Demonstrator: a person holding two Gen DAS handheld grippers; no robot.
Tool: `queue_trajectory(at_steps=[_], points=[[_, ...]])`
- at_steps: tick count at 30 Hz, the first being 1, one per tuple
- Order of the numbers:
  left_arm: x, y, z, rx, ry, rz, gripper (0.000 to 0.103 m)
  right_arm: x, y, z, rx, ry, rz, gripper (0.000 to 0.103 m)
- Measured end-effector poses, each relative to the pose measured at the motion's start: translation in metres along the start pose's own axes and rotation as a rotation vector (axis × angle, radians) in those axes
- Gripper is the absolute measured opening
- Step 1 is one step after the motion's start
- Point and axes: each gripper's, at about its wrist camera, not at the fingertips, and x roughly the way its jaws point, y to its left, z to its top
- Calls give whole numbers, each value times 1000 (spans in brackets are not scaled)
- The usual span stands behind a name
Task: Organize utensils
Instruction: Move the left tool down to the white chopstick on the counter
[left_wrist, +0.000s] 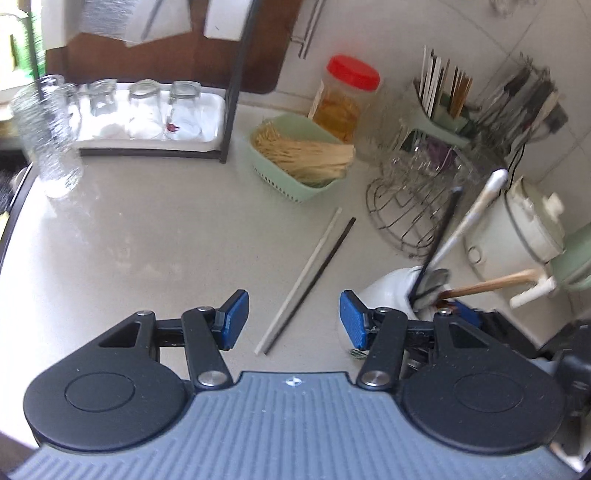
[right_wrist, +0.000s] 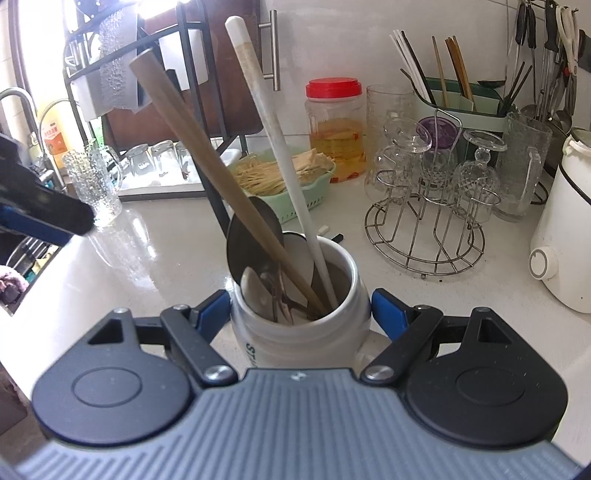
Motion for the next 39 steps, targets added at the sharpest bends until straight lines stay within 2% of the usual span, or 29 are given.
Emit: queue_trajectory(at_steps=[10,16,22,33,39], points=[[93,9,35,125,100,-95,60,1,2,3,14,20,-23,85],[136,-2,49,192,122,-138,59,0,4,2,26,26,-40,85],[167,-12,61,239,125,-149,55,0,6,3,47,32,-66,86],[205,-33,70,335,127,-136,42,1,7,2,63,30,-79,86],[217,-44,73,416,122,-120,28,0,8,1,64,26,-83,86]])
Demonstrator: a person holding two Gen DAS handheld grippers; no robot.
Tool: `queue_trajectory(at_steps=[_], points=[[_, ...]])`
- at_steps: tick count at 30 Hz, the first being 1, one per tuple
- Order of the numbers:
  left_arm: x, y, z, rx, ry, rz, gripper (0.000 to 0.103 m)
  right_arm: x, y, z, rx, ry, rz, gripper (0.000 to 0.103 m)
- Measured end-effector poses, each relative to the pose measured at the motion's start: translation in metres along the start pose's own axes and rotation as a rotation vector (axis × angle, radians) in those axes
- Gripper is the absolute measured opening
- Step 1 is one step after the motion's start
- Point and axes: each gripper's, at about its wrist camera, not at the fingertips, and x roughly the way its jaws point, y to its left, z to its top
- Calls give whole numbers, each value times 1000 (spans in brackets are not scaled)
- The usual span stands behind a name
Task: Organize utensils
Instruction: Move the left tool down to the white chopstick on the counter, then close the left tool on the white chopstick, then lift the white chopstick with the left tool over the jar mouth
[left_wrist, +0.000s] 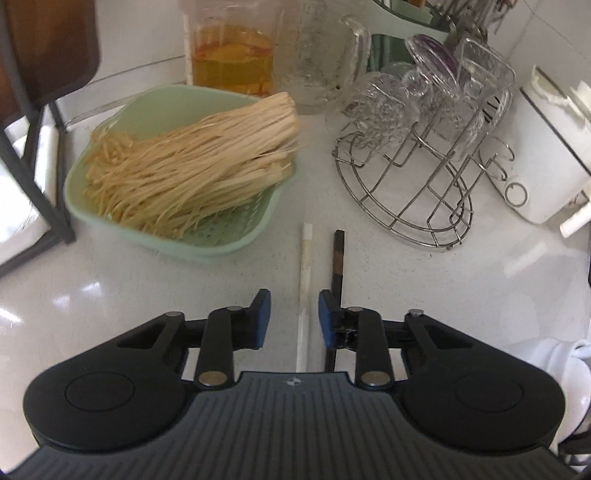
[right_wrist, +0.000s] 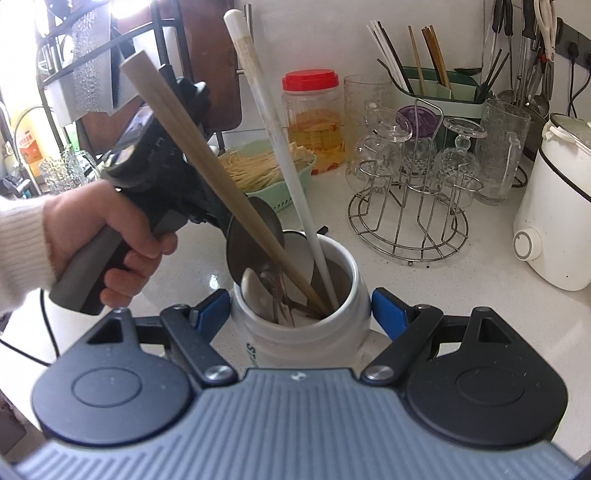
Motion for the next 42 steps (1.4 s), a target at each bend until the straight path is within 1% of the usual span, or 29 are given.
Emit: queue_trajectory(at_steps=[2,4,7,10,15,16,20,24,31,38,42], points=[[4,-1,4,24,7,2,25,0,0,0,-1,3,-1,86],[8,-1,6,48,13,-11,25,0,0,1,-1,6,-1,86],[14,-6,10,88,16,-6,24,0,0,1,-1,3,0,86],[17,-7,13,101,14,-22,24,0,0,1,-3,-2,1,86],[19,-10,12,109,2,-24,24,-1,0,-1,-1,-9,0,86],[19,-10,12,109,-1,-24,23,-1,0,-2,-2,-11,0,86],[21,-15,13,124,2,19,9,-1,0,-2,-6,-13,0,86],[20,-15,13,114,7,24,7,0,0,-1,-10,-2,-1,86],[10,-9,3,63,6,19,7,1,1,2,-27,15,2,86],[-20,-1,-9,-8,-9,34,7,3,-1,4,-44,29,16,86],[-48,-3,-18,-42,-29,53,7,4,-1,6,-65,49,28,86]])
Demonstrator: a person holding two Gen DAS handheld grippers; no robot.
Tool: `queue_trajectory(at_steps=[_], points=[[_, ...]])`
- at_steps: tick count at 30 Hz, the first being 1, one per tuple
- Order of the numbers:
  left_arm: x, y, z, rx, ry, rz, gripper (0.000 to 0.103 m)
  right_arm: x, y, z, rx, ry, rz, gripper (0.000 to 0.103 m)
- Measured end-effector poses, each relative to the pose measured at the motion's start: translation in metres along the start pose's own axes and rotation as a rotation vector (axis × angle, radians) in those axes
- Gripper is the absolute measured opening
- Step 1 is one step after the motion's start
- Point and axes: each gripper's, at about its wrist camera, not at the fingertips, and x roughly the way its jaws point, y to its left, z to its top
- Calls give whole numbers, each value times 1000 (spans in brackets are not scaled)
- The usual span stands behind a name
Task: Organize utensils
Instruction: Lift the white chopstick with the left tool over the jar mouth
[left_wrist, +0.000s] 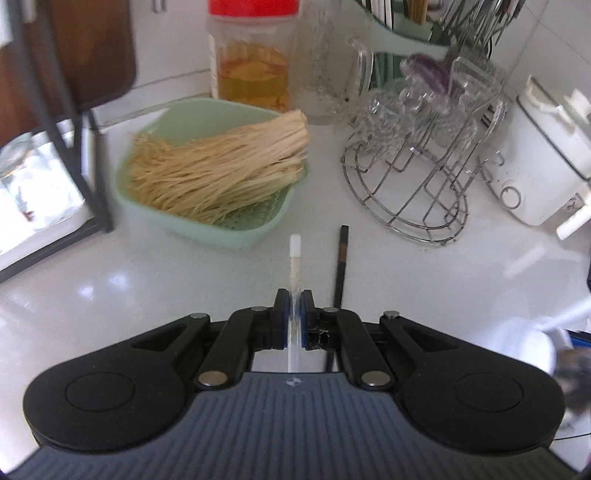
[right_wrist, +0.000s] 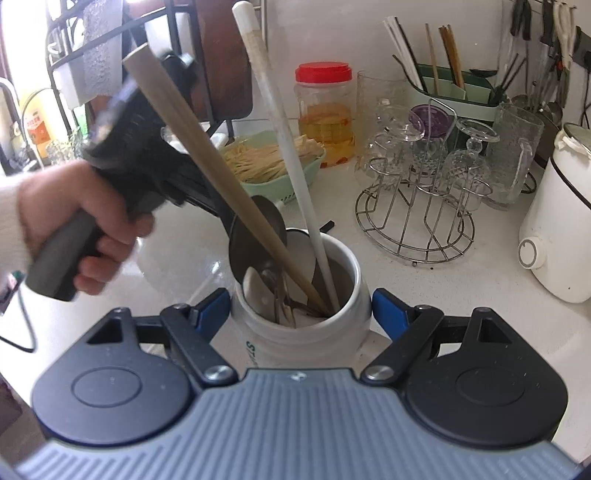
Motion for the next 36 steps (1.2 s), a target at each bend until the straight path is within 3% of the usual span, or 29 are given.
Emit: queue_trajectory(at_steps=[13,20,25,36], points=[[-91,-24,-46,-153,-81,42,7,-1,-3,-4,-50,-12,56,86],[-123,-38,-75,-215,-109,25,7,-4,-5,-6,-64,-28,75,86],[-153,-48,-81,-217,-166,10,7,-4,-5,-7,-73,-34,82,86],[-198,-76,-90,-156,-196,-79,7,-2,-9,-6,-103,-38,112,86]])
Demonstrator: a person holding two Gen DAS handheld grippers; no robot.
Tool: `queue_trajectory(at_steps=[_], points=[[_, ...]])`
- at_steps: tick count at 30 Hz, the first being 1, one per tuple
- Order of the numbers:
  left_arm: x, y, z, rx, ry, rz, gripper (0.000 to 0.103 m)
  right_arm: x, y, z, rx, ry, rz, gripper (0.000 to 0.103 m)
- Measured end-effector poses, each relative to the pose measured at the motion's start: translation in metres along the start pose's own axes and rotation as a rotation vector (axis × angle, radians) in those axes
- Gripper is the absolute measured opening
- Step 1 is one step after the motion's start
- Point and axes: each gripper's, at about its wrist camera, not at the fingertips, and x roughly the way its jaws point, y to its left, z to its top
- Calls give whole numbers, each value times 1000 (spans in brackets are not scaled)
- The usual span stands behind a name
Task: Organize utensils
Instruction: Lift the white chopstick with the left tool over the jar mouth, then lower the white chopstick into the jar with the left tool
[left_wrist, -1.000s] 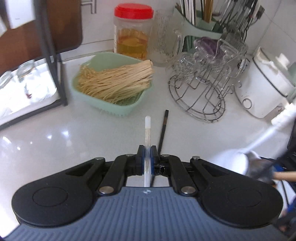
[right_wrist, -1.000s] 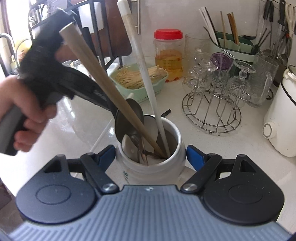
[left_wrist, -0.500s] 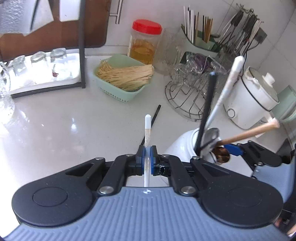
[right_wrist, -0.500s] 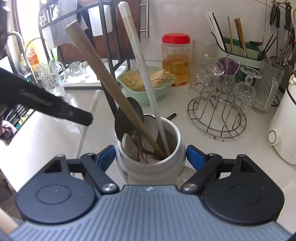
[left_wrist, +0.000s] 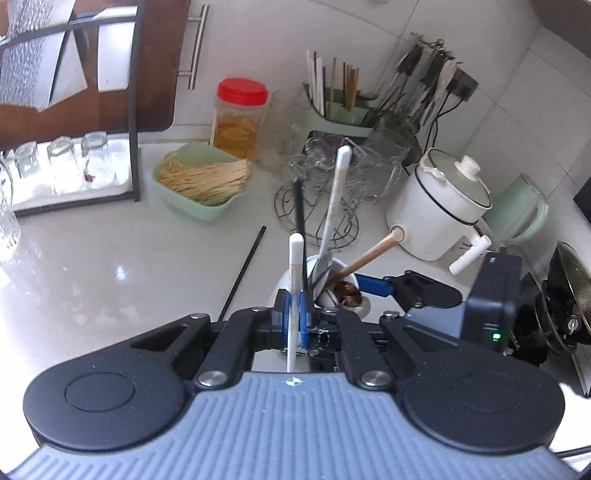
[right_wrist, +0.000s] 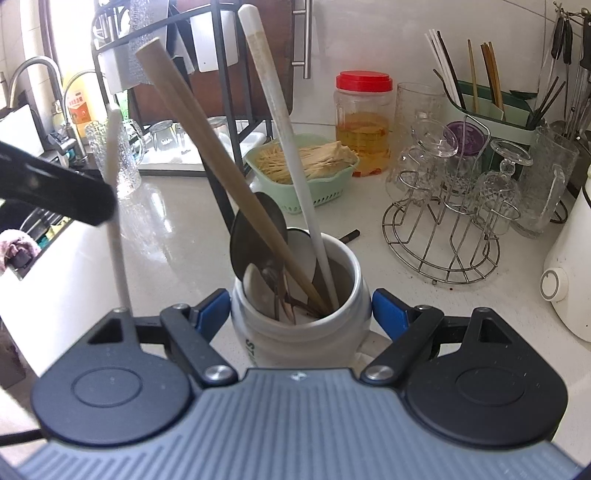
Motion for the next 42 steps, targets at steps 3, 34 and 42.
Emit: queue_trajectory(at_steps=[3,34,42], points=[[-6,-4,2,7,-2,-15,6,-1,-1,0,-4,-1,6,86],[-97,-34,93,233,-81,-4,6,-3,0,-5,10,-30,8,86],[-118,-56,111,323,-120,-7,6,-4,2,-5,16,-34,-2,86]])
